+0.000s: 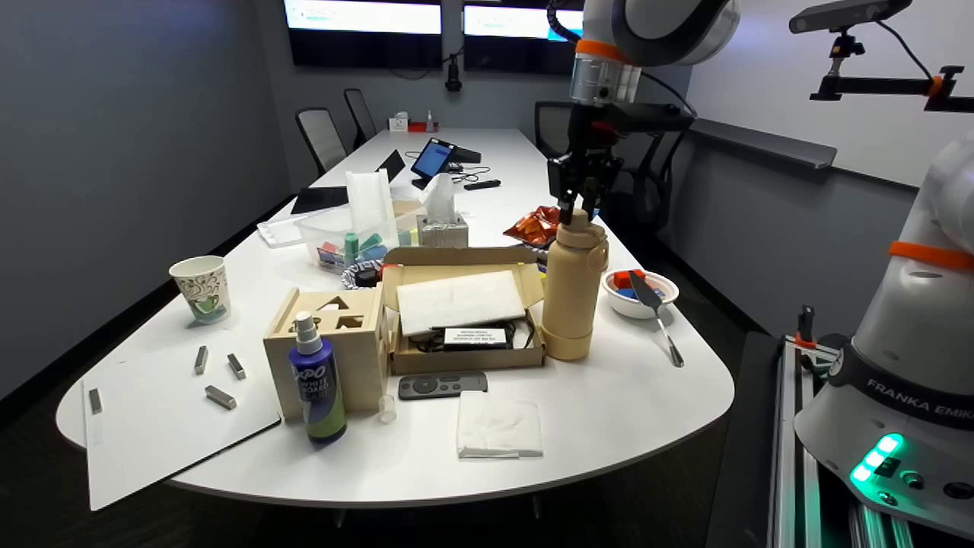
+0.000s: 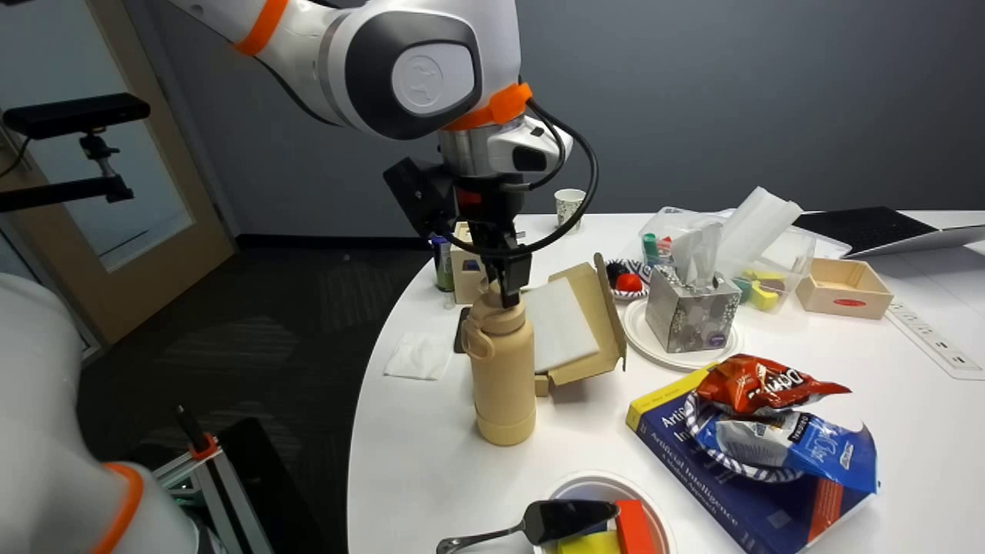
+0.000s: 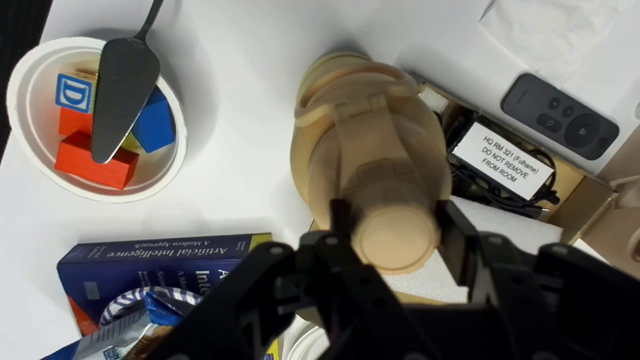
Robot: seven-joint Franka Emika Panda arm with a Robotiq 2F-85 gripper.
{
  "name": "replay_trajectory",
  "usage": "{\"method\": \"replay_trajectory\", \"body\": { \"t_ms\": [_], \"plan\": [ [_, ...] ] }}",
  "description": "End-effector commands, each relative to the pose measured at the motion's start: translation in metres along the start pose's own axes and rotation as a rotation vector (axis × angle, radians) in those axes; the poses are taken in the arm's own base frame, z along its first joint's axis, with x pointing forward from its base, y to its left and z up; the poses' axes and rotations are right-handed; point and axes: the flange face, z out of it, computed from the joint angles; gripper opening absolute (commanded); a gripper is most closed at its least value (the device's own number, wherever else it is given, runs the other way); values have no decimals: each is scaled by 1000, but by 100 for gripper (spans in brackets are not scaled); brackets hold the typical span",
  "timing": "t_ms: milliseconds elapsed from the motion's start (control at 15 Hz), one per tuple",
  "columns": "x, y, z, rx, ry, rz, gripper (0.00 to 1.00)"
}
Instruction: Rotate the lid on the beige bottle.
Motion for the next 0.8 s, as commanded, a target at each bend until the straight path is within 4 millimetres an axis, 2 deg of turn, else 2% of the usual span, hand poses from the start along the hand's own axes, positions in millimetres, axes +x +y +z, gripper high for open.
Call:
{"method": "replay_trajectory", "body": {
  "t_ms": [0,733],
  "plan": [
    [0,1,-7,0,-8,-67,21],
    [2,4,1,20,-37,-201,21]
  ]
}}
